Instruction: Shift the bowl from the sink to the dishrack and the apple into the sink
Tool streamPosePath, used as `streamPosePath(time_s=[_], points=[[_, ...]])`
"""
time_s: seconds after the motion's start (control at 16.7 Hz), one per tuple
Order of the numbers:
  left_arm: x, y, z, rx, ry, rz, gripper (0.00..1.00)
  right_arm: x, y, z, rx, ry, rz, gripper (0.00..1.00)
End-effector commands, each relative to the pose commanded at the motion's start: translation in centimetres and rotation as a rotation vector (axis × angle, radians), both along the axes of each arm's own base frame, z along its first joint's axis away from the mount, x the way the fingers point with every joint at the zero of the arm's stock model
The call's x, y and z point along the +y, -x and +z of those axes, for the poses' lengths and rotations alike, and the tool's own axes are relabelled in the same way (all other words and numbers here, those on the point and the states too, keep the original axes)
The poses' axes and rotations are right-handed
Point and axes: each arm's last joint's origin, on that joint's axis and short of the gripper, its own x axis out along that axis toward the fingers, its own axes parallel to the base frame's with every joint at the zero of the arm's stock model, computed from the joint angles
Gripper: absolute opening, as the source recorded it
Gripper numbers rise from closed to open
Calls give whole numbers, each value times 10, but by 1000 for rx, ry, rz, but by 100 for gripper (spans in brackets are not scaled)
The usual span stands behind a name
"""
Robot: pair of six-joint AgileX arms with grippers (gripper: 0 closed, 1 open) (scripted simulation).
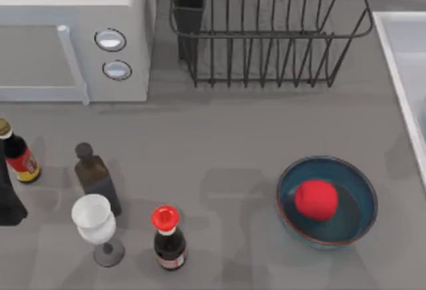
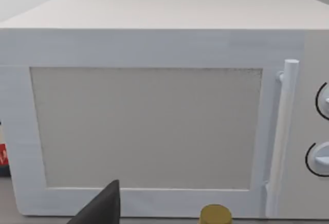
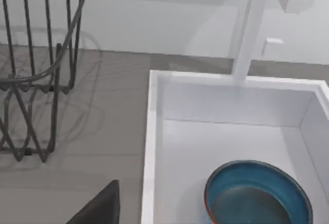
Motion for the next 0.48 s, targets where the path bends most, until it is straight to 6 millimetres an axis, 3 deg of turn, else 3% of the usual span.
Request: streamPosePath(time_s=[0.24, 0.48], points=[[0, 0, 0, 0, 0, 0, 100, -15, -65, 44, 233, 29, -29, 100], [0, 0, 0, 0, 0, 0, 100, -45, -152, 55, 489, 36, -55, 100]])
